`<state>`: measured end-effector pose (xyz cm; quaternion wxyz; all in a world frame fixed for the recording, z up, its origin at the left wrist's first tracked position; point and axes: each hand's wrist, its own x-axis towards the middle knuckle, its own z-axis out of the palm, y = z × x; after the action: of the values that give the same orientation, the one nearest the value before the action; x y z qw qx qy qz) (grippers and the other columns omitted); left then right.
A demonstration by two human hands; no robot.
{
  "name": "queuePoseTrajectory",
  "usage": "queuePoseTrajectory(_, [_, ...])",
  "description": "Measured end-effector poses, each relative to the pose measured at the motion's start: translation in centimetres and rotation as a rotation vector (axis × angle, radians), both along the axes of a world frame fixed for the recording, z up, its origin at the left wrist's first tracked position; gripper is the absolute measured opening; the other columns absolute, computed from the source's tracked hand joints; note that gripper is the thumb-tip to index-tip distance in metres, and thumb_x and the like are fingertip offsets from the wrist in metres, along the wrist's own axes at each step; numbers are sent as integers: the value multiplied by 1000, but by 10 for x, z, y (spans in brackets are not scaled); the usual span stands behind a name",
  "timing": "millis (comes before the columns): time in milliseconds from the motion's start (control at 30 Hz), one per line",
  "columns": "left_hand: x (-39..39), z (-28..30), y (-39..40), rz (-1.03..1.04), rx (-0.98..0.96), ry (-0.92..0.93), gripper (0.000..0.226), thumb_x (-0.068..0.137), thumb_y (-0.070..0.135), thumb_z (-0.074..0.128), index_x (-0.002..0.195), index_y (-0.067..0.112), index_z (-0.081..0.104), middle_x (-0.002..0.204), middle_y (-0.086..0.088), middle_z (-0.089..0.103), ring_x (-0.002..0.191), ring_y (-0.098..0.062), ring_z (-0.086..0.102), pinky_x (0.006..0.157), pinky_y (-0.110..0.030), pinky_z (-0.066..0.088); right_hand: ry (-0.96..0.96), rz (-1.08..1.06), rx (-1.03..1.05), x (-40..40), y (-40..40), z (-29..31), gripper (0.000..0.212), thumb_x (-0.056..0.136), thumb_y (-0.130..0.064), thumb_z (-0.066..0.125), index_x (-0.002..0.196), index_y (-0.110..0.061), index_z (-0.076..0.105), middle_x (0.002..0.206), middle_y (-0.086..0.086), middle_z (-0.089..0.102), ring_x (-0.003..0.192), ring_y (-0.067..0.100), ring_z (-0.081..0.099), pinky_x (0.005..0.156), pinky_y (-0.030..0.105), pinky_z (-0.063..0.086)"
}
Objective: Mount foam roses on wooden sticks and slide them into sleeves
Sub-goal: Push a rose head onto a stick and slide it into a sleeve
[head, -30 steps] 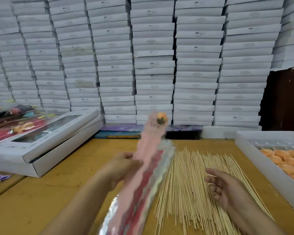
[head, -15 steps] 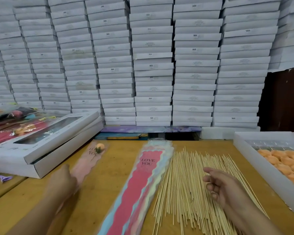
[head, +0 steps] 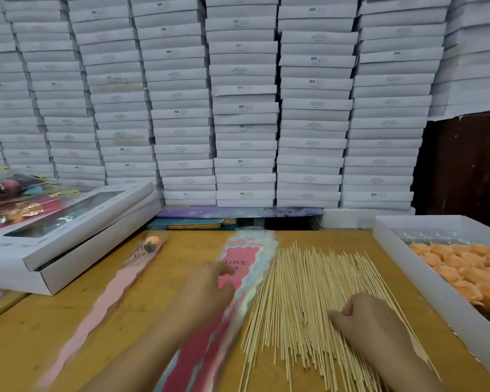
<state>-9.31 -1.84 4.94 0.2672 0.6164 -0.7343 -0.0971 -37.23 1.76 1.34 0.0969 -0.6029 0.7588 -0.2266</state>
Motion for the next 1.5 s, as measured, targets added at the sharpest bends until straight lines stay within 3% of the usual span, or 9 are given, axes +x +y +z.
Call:
queuePoseTrajectory(233, [-58, -13, 7, -194, 194, 269, 21, 97, 22, 57, 113, 28, 69, 102, 20, 62, 92, 7, 57, 73, -7, 43, 32, -27, 58, 3, 4, 8, 39, 84, -32, 60, 55, -21, 37, 48, -6, 32, 46, 18, 34, 48, 27, 22])
queuePoseTrajectory(433, [-72, -29, 5, -210, 285, 351, 17, 94, 21, 58, 98, 34, 68, 102, 15, 67, 97, -2, 63, 89, -23, 52, 54, -42, 90, 5, 5, 11, 31, 79, -36, 59, 58, -21, 40, 54, -4, 37, 48, 18, 35, 47, 26, 21])
queuePoseTrajectory(600, [-74, -37, 13, -163, 320, 576, 16, 84, 22, 59, 92, 28, 72, 91, -5, 75, 82, -21, 72, 76, -37, 56, -188, -1, 25, 4, 3, 11, 44, 79, -28, 63, 49, -21, 32, 47, -5, 27, 47, 19, 27, 51, 28, 19])
queuePoseTrajectory(733, [-75, -38, 16, -175, 385, 764, 15, 100, 14, 55, 102, 17, 70, 80, -1, 76, 59, -13, 65, 54, -20, 49, -494, 194, -30, 13, 4, 13, 56, 86, -22, 65, 39, -21, 34, 43, -10, 26, 38, 11, 24, 53, 21, 37])
queuePoseTrajectory(867, [-74, -30, 18, -200, 446, 982, 20, 102, 27, 58, 113, 14, 67, 92, -5, 77, 67, -15, 70, 55, -21, 52, -692, 355, 46, 28, 10, 10, 36, 86, -33, 71, 55, -18, 63, 50, -9, 42, 46, 8, 38, 47, 17, 34])
queuePoseTrajectory(1067, [-69, -26, 14, -216, 515, 1195, 19, 96, 22, 66, 111, 9, 69, 91, -8, 77, 64, -14, 67, 58, -24, 57, -725, 446, 133, 35, 14, 12, 38, 86, -32, 72, 50, -24, 63, 48, -11, 44, 43, 6, 37, 45, 17, 31])
queuePoseTrajectory(1267, [-67, -31, 14, -237, 557, 1286, 18, 97, 12, 65, 114, 8, 69, 85, -9, 73, 68, -19, 70, 57, -28, 58, -746, 529, 239, 37, 27, 23, 26, 91, -33, 69, 74, -14, 75, 52, -9, 54, 43, 3, 42, 44, 15, 33])
queuePoseTrajectory(1400, [-66, -33, 16, -272, 571, 1277, 19, 95, 12, 66, 113, 9, 71, 84, -8, 71, 67, -18, 68, 55, -29, 58, -788, 402, 107, 17, 36, 44, 17, 93, -29, 66, 87, -17, 76, 75, 0, 72, 51, 5, 54, 45, 15, 38])
queuePoseTrajectory(1500, [-67, -33, 17, -291, 582, 1280, 22, 93, 14, 68, 114, 8, 69, 85, -8, 71, 69, -18, 68, 56, -29, 58, -812, 252, -70, -24, 41, 66, 11, 93, -23, 65, 92, -20, 76, 77, -2, 74, 54, 6, 57, 46, 17, 41])
